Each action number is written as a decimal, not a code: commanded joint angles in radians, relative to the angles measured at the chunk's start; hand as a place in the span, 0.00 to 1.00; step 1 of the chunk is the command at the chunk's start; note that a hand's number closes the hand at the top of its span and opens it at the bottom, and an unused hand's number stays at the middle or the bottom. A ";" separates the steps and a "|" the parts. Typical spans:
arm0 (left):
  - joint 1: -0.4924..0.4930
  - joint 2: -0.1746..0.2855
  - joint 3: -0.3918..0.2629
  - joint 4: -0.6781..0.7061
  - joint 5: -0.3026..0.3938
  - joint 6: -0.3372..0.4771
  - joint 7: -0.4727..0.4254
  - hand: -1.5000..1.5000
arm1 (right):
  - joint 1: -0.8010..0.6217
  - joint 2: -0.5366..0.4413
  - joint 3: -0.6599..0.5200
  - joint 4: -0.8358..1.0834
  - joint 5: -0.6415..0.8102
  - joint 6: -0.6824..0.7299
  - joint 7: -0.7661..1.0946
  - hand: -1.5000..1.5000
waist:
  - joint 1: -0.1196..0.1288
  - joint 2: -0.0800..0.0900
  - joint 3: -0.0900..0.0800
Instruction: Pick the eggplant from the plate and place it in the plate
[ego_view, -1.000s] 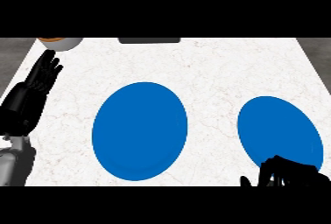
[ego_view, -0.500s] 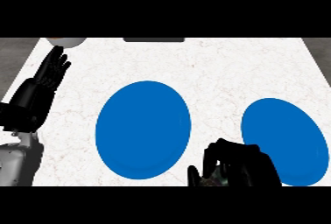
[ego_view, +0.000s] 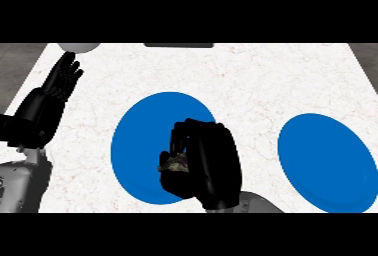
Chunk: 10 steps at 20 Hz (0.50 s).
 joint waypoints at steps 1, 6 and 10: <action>-0.071 -0.009 0.009 0.089 -0.019 0.007 -0.047 0.50 | -0.152 0.014 -0.022 0.281 -0.072 -0.149 -0.039 1.00 | 0.001 0.006 0.000; -0.048 -0.006 0.012 0.025 -0.012 0.001 0.010 0.50 | -0.256 0.014 0.055 0.492 -0.144 -0.265 -0.009 1.00 | 0.004 0.001 0.001; -0.050 -0.027 -0.020 -0.016 -0.025 0.008 0.043 0.50 | -0.355 0.014 0.130 0.667 -0.270 -0.298 -0.036 1.00 | 0.021 0.004 0.001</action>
